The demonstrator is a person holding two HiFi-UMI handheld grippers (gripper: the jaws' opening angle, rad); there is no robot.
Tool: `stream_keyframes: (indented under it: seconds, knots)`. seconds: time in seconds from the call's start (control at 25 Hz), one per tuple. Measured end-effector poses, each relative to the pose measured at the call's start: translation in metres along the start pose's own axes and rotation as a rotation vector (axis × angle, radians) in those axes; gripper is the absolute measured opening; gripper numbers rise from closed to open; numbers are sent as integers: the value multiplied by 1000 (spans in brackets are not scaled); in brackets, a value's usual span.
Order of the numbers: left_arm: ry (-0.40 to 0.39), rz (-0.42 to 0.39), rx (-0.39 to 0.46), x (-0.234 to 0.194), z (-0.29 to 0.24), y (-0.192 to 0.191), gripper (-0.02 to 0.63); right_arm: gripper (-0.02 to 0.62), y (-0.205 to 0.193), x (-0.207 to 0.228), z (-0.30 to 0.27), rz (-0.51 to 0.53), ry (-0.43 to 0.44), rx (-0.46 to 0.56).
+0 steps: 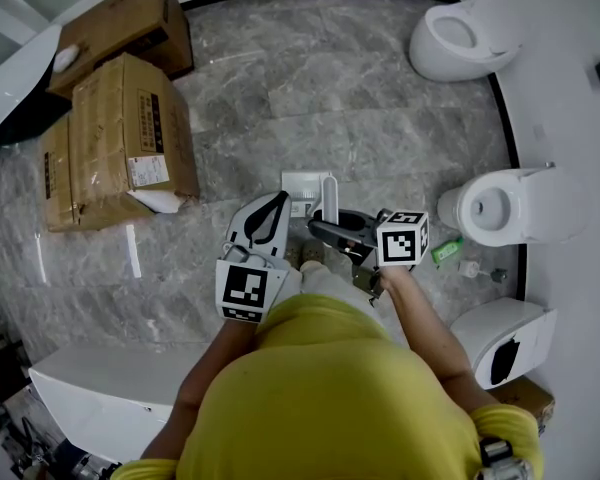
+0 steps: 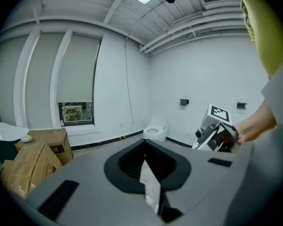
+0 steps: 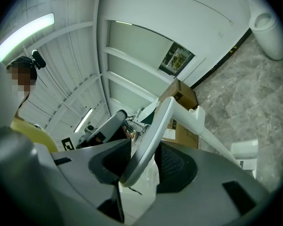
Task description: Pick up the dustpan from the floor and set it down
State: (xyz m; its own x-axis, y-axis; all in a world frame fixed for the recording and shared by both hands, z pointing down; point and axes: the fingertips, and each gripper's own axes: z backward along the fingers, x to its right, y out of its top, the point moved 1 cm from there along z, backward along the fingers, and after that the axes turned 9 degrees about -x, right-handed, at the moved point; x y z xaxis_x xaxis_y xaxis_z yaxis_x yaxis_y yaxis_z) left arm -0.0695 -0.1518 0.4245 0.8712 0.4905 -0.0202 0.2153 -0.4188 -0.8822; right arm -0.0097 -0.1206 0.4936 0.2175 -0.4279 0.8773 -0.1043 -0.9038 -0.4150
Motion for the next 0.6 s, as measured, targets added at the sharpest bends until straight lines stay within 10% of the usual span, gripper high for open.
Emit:
stream_keyframes:
  seconds: [0.6]
  knots:
    - [14,16,-25,-11,-6,-3,-2,156,15,77,-23,21,-77,-63]
